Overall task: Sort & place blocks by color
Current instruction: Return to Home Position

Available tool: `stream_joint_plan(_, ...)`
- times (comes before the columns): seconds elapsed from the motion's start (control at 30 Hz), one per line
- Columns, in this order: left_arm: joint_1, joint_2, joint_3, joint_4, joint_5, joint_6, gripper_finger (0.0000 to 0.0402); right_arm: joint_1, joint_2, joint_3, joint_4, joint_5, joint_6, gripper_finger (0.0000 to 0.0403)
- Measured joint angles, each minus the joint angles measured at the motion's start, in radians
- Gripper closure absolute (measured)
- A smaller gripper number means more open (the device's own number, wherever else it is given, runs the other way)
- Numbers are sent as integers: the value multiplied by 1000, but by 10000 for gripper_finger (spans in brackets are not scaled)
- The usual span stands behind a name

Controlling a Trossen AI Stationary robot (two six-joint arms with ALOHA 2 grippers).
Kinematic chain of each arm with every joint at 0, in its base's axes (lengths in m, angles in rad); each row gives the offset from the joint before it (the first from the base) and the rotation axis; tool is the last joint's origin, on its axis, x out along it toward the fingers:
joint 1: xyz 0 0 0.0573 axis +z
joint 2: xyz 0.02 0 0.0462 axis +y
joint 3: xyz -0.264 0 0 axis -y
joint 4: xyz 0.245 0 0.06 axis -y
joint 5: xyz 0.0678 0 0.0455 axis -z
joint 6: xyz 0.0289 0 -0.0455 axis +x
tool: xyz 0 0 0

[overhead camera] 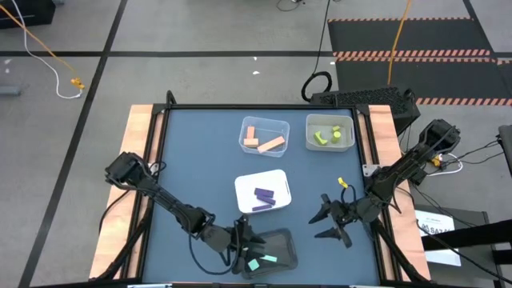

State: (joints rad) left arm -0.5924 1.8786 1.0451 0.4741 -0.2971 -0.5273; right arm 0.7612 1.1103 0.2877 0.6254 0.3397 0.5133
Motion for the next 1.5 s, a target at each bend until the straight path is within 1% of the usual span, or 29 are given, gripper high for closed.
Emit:
stream_joint_plan(0.07,2,0,0,11,1,-10,183,0,0,-7,0,-1,17,172)
stream_joint_plan(0.13,3,0,0,36,2,-38,176,0,0,-17,0,-2,82,172)
stream_joint_plan(0.23,3,0,0,61,42,-58,173,0,0,-35,0,-3,190,172)
stream_joint_plan(0.4,4,0,0,60,97,45,176,0,0,-72,-1,-3,278,172)
stream_joint_plan(0.53,30,-23,-1,25,99,48,174,0,0,-85,59,-2,311,172)
stream_joint_plan(0.6,51,-64,-1,-25,98,34,172,0,0,-85,123,-1,276,172)
stream_joint_plan(0.7,68,-159,0,-196,92,18,172,0,0,-85,225,-2,143,172)
stream_joint_plan(0.8,65,-261,0,-339,58,104,172,0,-20,-85,285,-6,20,172)
stream_joint_plan(0.87,57,-347,0,-466,51,173,171,-4,-48,-85,291,-26,-20,172)
stream_joint_plan(0.9,52,-387,0,-524,44,182,172,-7,-67,-85,286,-35,-38,172)
stream_joint_plan(0.93,47,-424,0,-585,23,176,172,-9,-87,-85,282,-53,-56,172)
stream_joint_plan(1.03,29,-535,-1,-765,-85,80,172,-17,-157,-85,265,-85,-136,172)
stream_joint_plan(1.1,22,-600,-1,-854,-145,35,172,-23,-215,-85,233,-106,-190,172)
stream_joint_plan(1.2,5,-684,-35,-913,-192,18,172,-30,-310,-85,159,-108,-257,172)
stream_joint_plan(1.37,-13,-809,-126,-911,-204,15,172,-57,-459,-85,11,-99,-336,172)
stream_joint_plan(1.5,-14,-906,-242,-901,-226,-25,172,-80,-535,-85,-83,-12,-365,172)
